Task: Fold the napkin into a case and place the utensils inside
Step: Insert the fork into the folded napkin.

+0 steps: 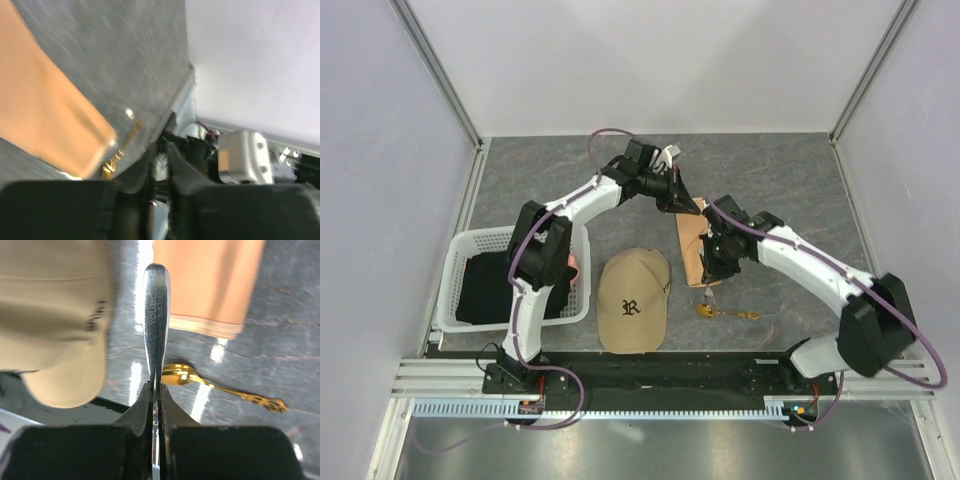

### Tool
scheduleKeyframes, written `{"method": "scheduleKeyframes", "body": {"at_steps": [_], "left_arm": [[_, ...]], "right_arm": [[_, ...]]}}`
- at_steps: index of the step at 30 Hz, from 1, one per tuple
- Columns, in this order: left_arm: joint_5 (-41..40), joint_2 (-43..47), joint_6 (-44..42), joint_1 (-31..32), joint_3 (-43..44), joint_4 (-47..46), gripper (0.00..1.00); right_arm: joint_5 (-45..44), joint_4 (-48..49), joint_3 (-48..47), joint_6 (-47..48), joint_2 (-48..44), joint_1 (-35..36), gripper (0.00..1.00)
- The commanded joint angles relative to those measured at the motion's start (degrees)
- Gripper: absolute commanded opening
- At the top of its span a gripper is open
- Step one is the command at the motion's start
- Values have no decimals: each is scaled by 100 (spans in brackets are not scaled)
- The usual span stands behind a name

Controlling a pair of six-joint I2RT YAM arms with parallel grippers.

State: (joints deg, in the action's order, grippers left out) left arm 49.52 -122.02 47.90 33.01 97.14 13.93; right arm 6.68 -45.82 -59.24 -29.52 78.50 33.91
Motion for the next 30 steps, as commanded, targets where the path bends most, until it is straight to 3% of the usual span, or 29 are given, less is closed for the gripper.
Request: {"method": "scheduleKeyframes", "body": {"at_steps": [1, 11, 30], "left_arm": [[-495, -795, -449, -93, 611, 171, 2], [-1084, -1746, 325, -155, 1447, -22, 2], [-1295, -2327, 721, -252, 2028, -207, 2]], "right_arm": [[1, -444, -648, 244, 771, -261, 0], [-9, -867, -1687, 710, 2089, -622, 0], [62, -1016, -2566, 1097, 3162, -1053, 0]]}}
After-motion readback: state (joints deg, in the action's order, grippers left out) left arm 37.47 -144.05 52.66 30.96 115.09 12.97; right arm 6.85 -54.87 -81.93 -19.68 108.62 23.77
